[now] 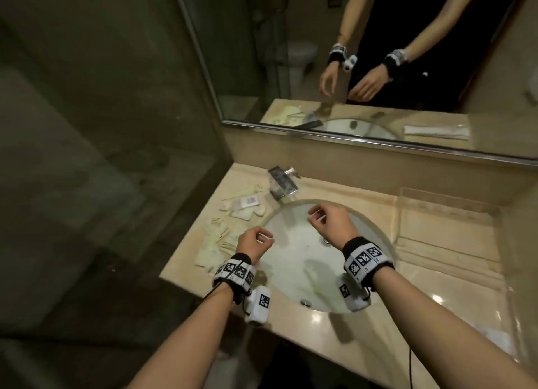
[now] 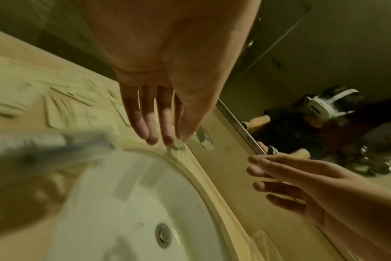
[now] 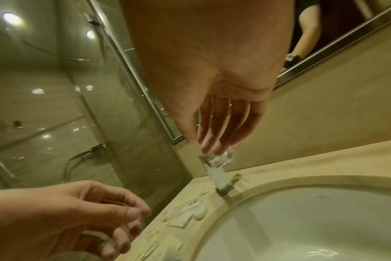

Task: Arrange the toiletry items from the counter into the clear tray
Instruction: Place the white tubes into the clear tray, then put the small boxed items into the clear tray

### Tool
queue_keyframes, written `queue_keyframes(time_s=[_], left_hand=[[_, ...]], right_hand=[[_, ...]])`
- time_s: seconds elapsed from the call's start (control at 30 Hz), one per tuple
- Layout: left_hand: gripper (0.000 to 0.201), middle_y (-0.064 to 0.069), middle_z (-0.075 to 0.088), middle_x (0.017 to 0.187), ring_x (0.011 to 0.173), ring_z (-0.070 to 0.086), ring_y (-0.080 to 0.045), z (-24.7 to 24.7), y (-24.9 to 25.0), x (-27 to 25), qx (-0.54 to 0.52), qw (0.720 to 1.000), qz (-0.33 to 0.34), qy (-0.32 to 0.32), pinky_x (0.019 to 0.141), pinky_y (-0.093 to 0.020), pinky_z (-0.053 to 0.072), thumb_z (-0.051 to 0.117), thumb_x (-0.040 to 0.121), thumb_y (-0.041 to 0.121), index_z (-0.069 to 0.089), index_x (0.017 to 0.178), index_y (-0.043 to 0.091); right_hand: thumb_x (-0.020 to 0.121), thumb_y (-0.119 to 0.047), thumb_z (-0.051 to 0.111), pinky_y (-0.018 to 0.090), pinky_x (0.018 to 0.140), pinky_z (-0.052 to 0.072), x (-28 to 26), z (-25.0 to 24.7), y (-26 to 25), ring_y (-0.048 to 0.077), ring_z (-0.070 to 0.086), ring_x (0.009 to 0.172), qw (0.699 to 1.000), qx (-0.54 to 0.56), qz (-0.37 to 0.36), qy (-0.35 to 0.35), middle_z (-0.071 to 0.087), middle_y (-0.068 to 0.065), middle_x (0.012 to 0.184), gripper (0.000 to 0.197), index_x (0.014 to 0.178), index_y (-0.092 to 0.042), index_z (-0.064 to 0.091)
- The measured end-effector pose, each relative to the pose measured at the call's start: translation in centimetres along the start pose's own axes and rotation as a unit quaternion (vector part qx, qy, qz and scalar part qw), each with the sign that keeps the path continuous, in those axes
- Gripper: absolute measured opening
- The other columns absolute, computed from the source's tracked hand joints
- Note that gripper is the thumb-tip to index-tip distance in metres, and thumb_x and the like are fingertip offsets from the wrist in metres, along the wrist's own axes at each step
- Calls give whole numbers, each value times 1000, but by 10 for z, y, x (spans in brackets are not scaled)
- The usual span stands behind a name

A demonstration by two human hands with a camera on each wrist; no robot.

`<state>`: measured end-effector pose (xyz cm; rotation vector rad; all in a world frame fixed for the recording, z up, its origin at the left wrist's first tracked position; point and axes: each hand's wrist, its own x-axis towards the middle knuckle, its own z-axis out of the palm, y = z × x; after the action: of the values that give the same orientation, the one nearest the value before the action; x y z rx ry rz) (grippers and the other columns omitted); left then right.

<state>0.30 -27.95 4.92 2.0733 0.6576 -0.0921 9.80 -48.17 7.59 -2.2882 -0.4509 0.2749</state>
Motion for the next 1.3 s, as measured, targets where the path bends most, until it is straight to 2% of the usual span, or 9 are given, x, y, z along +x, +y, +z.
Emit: queue_keyframes(time_s=[0.2, 0.37, 0.57, 0.67, 0.8, 0.97, 1.07, 1.17, 1.3], left_hand=[[14, 4, 63, 67, 68, 62, -19, -59, -56, 25, -4, 998, -57, 36, 68, -28, 55, 72, 79, 12, 64, 75, 24], [13, 4, 61, 69, 62, 56, -8, -84, -98, 56, -14, 996, -89, 28, 54, -9, 44, 70, 79, 8, 65, 78, 19], [18, -1, 65, 72, 75, 64, -22, -89, -130, 93, -8, 993, -113, -27, 73, -28, 54, 69, 77, 9, 64, 71, 25], [22, -4, 68, 76, 79, 70, -26, -87, -137, 104, -4, 993, -105, -50, 73, -31, 58, 63, 78, 4, 64, 70, 25], [21, -6, 72, 82, 77, 68, -23, -85, -138, 117, -15, 992, -100, -80, 75, -34, 59, 56, 78, 1, 68, 79, 18], [24, -7, 72, 91, 84, 67, -19, -83, -128, 130, -17, 991, -95, -88, 76, -29, 56, 51, 80, 2, 70, 90, 11], [23, -7, 71, 92, 81, 65, -18, -85, -119, 140, -20, 992, -85, -93, 75, -29, 56, 52, 80, 2, 70, 91, 10], [23, -8, 72, 96, 83, 66, -20, -87, -109, 157, -15, 995, -67, -75, 74, -28, 55, 51, 80, 1, 70, 89, 10], [16, -9, 71, 98, 92, 65, -21, -91, -88, 191, 11, 998, -33, -57, 87, -31, 54, 65, 80, 2, 70, 93, 8]], right_hand=[[88, -23, 65, 31, 76, 51, 34, 69, -46, 14, 61, 78, 997, -25, -23, -64, 66, -5, 83, 12, 96, -15, 68], [87, -24, 68, 35, 80, 55, 63, 127, -60, 20, 66, 85, 993, -32, 11, -110, 68, -1, 87, 14, 97, -14, 69], [73, -36, 83, 33, 90, 49, 81, 191, -47, 25, 60, 106, 968, -75, 132, -198, 60, 8, 119, 62, 122, -11, 56], [64, -33, 89, 35, 91, 48, 82, 208, -40, 28, 57, 111, 957, -72, 193, -203, 56, 11, 121, 78, 126, -7, 49], [63, -28, 90, 28, 72, 43, 81, 221, -33, 22, 56, 90, 956, -44, 227, -179, 61, 9, 103, 58, 102, -11, 50], [64, -27, 90, 21, 55, 35, 86, 220, -29, 19, 51, 80, 947, 12, 271, -170, 58, 4, 90, 51, 94, -14, 52], [64, -25, 90, 22, 58, 39, 93, 214, -27, 20, 55, 82, 942, 53, 288, -166, 62, 7, 92, 51, 96, -13, 51], [66, -17, 88, 35, 74, 56, 104, 204, -26, 26, 63, 84, 932, 137, 310, -131, 69, 17, 98, 45, 95, -15, 53], [77, -13, 80, 44, 83, 59, 127, 187, -28, 34, 67, 97, 917, 245, 308, -66, 67, 21, 105, 41, 110, -11, 57]])
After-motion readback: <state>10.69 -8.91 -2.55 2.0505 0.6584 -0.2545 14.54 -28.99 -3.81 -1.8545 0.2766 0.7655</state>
